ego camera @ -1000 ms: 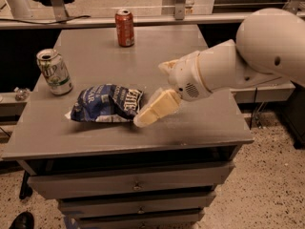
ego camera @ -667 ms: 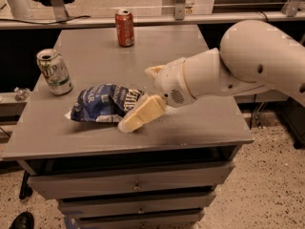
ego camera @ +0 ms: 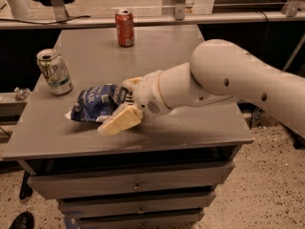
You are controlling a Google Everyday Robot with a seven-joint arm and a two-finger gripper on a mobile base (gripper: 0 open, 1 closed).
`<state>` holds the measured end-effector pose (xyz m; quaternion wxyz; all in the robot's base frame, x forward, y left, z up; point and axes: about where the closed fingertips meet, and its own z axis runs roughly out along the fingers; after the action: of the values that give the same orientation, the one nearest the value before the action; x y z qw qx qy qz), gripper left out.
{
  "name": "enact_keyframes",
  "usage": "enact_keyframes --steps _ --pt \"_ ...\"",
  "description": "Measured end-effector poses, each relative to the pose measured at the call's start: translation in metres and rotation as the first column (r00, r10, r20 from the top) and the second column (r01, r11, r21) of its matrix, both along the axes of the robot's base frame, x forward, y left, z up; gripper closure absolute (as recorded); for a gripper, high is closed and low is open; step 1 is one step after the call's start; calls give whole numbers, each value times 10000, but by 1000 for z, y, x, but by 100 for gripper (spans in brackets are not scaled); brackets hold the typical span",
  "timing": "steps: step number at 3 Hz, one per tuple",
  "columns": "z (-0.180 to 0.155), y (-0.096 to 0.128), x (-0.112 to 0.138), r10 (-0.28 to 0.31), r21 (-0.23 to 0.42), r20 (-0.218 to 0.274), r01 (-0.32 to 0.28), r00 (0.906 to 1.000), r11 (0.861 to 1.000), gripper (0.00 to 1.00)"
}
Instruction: Pick blue chip bag
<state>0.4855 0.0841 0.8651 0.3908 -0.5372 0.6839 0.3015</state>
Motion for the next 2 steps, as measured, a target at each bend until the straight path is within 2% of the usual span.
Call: enact_keyframes --steps 1,2 --pt "-9 7 6 -126 45 -3 126 9999 9999 41" --pt "-13 5 12 -348 6 43 348 9994 9994 64"
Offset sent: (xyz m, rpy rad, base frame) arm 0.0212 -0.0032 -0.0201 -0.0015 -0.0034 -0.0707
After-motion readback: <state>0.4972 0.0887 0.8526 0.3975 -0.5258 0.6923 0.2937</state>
